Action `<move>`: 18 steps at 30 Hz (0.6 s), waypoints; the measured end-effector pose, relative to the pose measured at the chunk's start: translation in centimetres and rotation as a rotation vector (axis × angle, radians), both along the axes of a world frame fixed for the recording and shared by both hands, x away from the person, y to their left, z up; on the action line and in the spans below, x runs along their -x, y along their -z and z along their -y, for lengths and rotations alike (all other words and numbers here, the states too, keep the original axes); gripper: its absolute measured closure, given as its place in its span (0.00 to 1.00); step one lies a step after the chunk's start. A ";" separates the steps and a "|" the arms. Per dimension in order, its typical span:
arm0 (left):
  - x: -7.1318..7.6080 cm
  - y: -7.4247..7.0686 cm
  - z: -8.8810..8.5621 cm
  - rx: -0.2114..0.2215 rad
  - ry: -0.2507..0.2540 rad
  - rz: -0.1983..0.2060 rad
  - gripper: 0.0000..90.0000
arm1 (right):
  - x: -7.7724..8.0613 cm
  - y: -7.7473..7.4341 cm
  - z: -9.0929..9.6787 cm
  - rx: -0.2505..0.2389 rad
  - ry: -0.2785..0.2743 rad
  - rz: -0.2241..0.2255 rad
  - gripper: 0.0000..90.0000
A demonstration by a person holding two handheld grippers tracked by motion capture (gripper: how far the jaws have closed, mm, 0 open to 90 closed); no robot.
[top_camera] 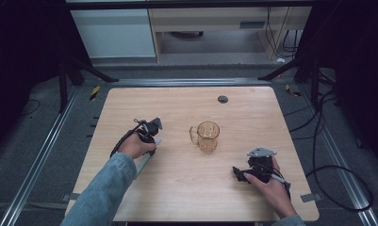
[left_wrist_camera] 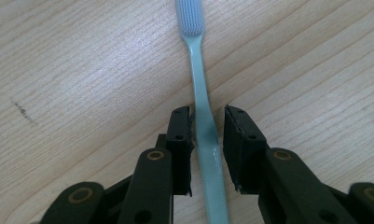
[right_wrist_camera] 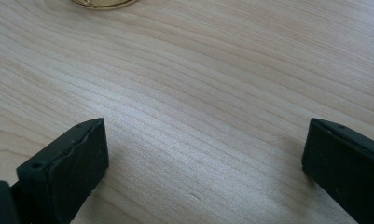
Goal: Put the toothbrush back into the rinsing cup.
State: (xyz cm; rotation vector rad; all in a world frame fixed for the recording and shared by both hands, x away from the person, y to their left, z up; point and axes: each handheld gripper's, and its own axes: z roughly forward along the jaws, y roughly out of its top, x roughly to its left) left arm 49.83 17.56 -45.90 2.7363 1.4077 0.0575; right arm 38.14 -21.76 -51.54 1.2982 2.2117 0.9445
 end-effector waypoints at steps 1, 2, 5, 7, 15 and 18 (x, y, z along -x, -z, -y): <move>0.0 0.0 0.0 -0.001 0.001 0.000 0.80 | 0.0 0.0 0.0 0.000 0.000 0.000 0.01; 0.0 0.0 0.0 0.000 -0.001 0.000 0.80 | 0.0 0.0 0.0 0.000 0.000 0.001 0.01; 0.0 0.1 0.0 0.001 -0.005 0.000 0.80 | 0.0 0.0 0.0 0.000 0.000 0.000 0.01; 0.0 0.1 0.0 0.002 -0.005 -0.001 0.81 | 0.0 0.0 0.0 0.000 0.000 -0.001 0.01; 0.1 0.3 0.1 0.003 0.001 0.002 0.83 | 0.0 0.0 0.0 0.000 0.000 0.000 0.01; 0.1 0.4 0.0 0.006 0.000 0.001 0.84 | 0.0 0.0 0.0 0.000 0.000 0.000 0.01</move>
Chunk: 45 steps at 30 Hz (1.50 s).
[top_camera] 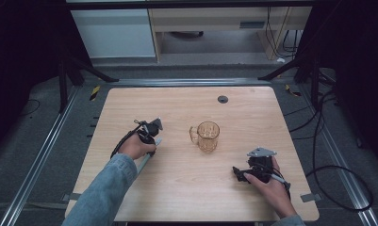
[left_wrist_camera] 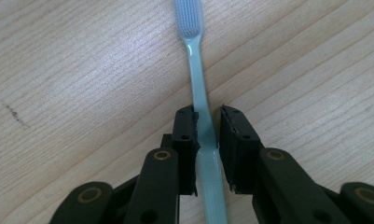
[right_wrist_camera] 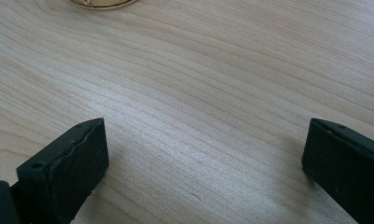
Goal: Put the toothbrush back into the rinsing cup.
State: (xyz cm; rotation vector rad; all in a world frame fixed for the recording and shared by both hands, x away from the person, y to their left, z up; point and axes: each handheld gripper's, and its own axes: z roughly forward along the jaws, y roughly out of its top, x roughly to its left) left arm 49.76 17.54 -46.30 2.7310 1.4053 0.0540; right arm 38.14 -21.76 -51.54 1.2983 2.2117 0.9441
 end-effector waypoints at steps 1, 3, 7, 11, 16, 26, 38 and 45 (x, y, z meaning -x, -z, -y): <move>0.0 0.0 0.0 0.002 0.000 0.002 0.85 | 0.0 0.0 0.0 0.000 0.000 0.000 0.01; 0.1 0.0 0.0 -0.001 0.005 0.005 0.86 | 0.0 0.0 0.0 -0.008 0.003 -0.002 0.01; 0.2 -0.1 0.0 -0.006 0.017 0.019 0.87 | 0.0 0.0 0.0 -0.006 0.002 -0.002 0.01; 0.4 -0.5 0.0 0.000 0.024 0.042 0.87 | 0.0 0.0 0.0 -0.006 0.002 -0.001 0.01; 0.7 -1.9 0.0 0.033 0.028 0.097 0.88 | 0.0 0.0 0.0 -0.006 0.002 -0.001 0.01; 1.6 -5.4 0.3 0.172 0.041 0.259 0.88 | 0.0 0.0 0.0 0.000 -0.002 0.004 0.01; 1.7 -7.6 0.6 0.257 0.035 0.356 0.88 | 0.0 0.0 0.0 0.001 -0.001 0.004 0.01; 2.2 -8.9 1.7 0.291 0.066 0.389 0.88 | 0.0 0.0 0.0 -0.001 -0.002 0.003 0.01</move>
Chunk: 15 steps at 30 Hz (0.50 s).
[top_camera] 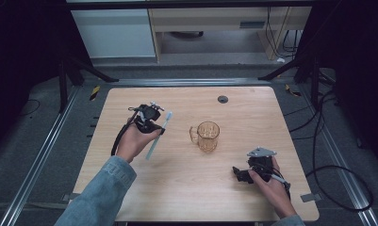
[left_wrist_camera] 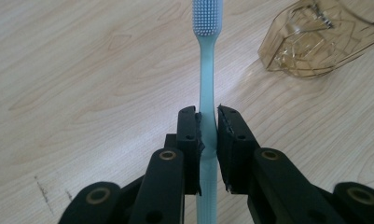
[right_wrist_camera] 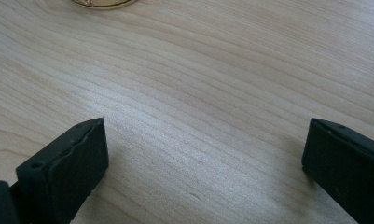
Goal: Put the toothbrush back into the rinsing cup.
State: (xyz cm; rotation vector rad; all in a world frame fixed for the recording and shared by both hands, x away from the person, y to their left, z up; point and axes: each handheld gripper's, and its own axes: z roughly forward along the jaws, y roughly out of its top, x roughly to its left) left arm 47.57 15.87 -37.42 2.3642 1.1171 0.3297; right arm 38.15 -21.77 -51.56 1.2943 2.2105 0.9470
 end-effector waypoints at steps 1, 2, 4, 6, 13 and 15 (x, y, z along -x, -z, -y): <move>0.0 -0.2 0.1 0.016 0.003 0.005 0.88 | 0.0 0.0 0.0 -0.004 0.002 -0.005 0.01; 0.1 -0.3 0.3 0.028 0.004 0.012 0.88 | 0.0 0.0 0.0 -0.004 0.002 -0.005 0.01; 0.3 -0.7 0.6 0.043 0.012 0.031 0.88 | 0.0 0.0 0.0 -0.004 0.002 -0.004 0.01; 0.4 -0.9 1.0 0.064 0.023 0.044 0.88 | 0.0 0.0 0.0 -0.005 0.003 -0.005 0.01; 1.2 -1.7 2.4 0.130 0.052 0.136 0.88 | 0.1 0.0 0.0 -0.003 -0.004 -0.006 0.01; 1.3 -1.8 2.7 0.150 0.059 0.155 0.88 | 0.1 0.0 0.0 -0.003 -0.004 -0.006 0.01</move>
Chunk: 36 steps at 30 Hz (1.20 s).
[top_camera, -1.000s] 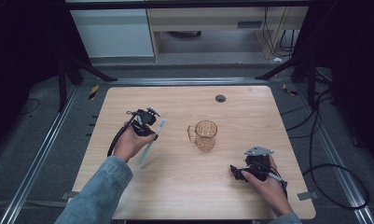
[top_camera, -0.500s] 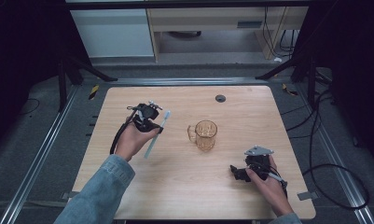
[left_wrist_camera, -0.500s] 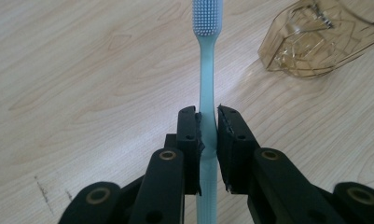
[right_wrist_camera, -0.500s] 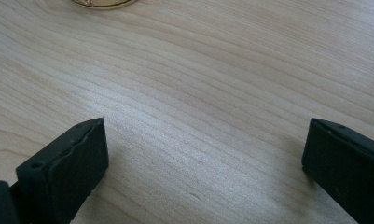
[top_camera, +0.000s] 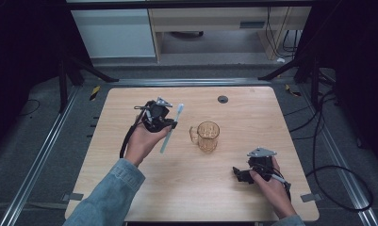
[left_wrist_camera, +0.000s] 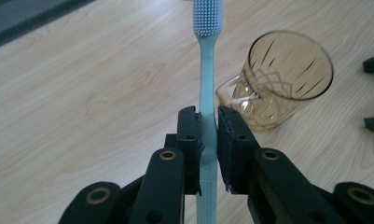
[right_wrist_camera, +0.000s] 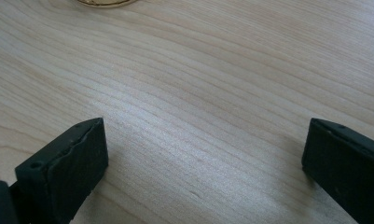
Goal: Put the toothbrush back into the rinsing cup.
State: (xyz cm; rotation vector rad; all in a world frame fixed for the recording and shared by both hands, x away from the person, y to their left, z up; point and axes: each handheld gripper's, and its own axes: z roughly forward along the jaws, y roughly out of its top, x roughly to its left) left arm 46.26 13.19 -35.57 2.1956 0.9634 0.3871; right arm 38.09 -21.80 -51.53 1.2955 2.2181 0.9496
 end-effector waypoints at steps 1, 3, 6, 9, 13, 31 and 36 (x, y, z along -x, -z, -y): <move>0.1 -0.1 0.1 0.016 0.001 0.012 0.88 | 0.0 0.0 0.0 0.000 0.000 0.000 0.01; 0.3 -0.3 0.4 0.019 -0.001 0.050 0.88 | 0.0 0.0 0.0 0.001 -0.004 0.001 0.01; 0.6 -0.6 0.6 0.035 -0.013 0.104 0.88 | 0.0 0.0 0.0 0.000 -0.007 0.000 0.01; 0.8 -0.8 0.5 0.063 -0.033 0.153 0.88 | 0.0 0.0 0.0 0.002 -0.007 0.001 0.01; 1.0 -0.4 0.4 0.113 -0.045 0.177 0.88 | 0.0 0.0 0.0 0.004 -0.007 0.002 0.01; 1.4 -0.5 1.3 0.241 -0.073 0.317 0.88 | 0.0 0.0 0.1 0.003 -0.017 0.001 0.01; 1.8 -0.7 1.6 0.260 -0.088 0.372 0.88 | 0.0 0.0 0.1 0.002 -0.023 0.002 0.01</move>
